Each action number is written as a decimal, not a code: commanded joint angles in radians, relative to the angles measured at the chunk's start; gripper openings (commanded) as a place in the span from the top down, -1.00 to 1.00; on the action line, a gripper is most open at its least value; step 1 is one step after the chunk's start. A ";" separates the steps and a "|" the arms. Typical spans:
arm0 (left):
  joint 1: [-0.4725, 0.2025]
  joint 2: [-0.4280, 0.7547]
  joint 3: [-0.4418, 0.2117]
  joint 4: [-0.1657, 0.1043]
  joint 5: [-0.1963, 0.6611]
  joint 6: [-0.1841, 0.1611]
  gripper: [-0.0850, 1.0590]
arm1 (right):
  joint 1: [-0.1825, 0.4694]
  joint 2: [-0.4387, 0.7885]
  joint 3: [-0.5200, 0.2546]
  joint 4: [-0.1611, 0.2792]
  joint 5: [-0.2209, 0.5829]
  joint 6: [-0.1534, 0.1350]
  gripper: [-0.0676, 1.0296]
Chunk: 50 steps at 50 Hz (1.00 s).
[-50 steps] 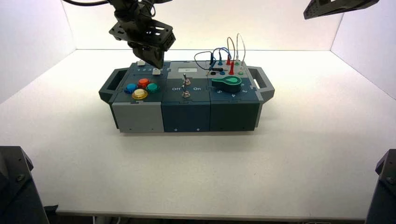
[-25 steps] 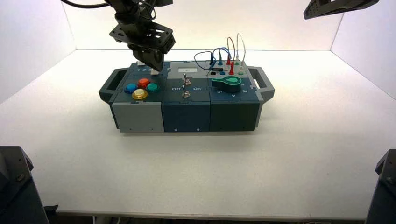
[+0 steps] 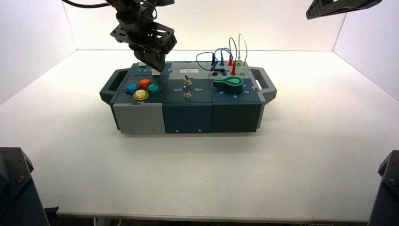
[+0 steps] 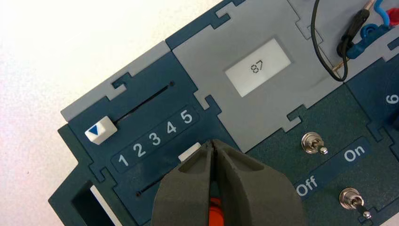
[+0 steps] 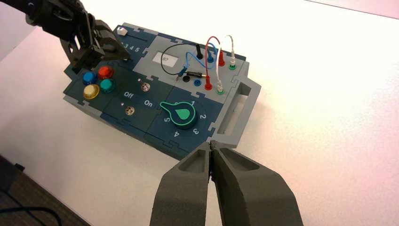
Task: Move the bottom slider to position 4.
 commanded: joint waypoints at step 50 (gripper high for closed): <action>-0.026 -0.511 -0.017 -0.009 0.110 -0.051 0.90 | 0.002 0.003 -0.017 0.006 -0.005 0.002 0.92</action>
